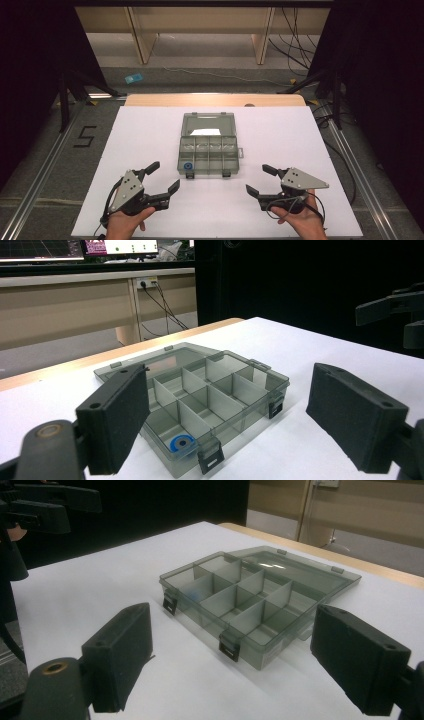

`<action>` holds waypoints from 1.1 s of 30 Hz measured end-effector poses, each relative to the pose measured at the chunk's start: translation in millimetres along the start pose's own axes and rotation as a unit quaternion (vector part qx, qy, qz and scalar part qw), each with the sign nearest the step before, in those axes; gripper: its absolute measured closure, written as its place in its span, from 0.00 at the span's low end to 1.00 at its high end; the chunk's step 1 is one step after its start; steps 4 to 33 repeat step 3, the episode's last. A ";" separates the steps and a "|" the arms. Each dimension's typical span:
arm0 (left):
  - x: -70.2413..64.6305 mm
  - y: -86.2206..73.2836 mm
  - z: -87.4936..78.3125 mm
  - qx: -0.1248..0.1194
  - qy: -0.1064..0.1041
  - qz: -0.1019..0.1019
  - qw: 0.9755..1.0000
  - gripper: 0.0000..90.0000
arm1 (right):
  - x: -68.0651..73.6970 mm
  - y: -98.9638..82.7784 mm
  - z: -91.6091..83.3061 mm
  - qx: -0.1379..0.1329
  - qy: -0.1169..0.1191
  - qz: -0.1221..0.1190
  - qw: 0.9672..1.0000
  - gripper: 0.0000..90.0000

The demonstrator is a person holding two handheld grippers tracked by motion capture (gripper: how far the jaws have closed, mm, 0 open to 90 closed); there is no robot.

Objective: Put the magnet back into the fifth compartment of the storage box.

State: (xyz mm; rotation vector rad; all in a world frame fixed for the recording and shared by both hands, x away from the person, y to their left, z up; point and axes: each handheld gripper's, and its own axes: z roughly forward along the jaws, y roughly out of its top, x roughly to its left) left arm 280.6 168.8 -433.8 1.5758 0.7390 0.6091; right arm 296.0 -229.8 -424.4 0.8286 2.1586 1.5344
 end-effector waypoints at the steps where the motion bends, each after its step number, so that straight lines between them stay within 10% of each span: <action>1: -0.1 -0.1 0.0 0.000 0.000 -0.001 1.000 0.18 | 0.3 -0.2 0.1 -0.001 -0.003 0.001 1.000 0.20; 33: -0.1 0.0 0.1 0.000 0.000 0.000 1.000 0.18 | 0.2 -0.2 0.3 -0.001 -0.001 0.000 1.000 0.20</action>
